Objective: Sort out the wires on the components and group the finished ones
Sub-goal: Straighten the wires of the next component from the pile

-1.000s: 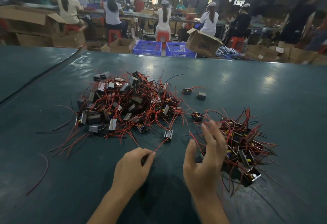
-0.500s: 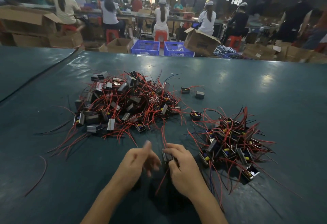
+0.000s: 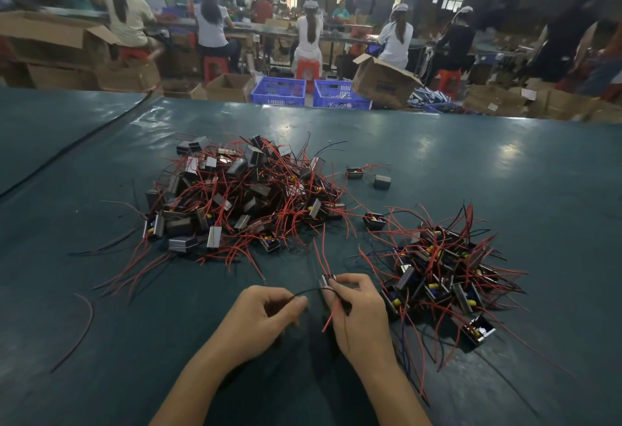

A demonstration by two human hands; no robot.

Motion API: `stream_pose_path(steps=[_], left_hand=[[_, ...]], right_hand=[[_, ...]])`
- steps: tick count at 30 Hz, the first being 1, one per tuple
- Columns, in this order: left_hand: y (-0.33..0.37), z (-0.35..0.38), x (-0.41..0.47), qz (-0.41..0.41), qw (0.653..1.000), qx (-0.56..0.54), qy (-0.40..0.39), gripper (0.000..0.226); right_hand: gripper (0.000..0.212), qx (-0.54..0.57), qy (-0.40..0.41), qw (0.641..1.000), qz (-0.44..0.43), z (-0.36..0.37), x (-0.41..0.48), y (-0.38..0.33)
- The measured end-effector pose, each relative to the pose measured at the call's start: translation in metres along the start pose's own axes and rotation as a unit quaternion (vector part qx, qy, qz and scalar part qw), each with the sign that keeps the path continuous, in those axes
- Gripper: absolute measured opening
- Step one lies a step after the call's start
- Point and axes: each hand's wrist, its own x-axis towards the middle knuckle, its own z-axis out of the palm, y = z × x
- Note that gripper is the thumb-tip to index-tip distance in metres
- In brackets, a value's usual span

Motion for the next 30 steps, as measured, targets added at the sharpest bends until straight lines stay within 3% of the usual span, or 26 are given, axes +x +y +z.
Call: stream_pose_path(steps=[5, 14, 21, 25, 30], left_hand=[[0.005, -0.003, -0.001, 0.015, 0.999, -0.029, 0.037, 0.027], [0.013, -0.009, -0.002, 0.004, 0.989, -0.149, 0.009, 0.023], [0.014, -0.009, -0.001, -0.001, 0.981, -0.183, 0.065, 0.022], [0.015, -0.008, -0.001, 0.015, 0.977, -0.195, 0.083, 0.019], [0.012, -0.011, 0.001, 0.029, 0.979, -0.179, 0.089, 0.018]], right_hand=[[0.013, 0.006, 0.002, 1.000, 0.000, 0.001, -0.001, -0.001], [0.013, 0.057, 0.039, 0.997, 0.038, 0.000, 0.002, 0.002], [0.017, 0.078, 0.037, 0.995, 0.052, 0.000, 0.002, 0.005], [0.028, 0.034, 0.028, 0.997, -0.060, -0.004, 0.000, -0.005], [0.018, 0.067, 0.031, 0.989, -0.132, -0.002, -0.003, -0.013]])
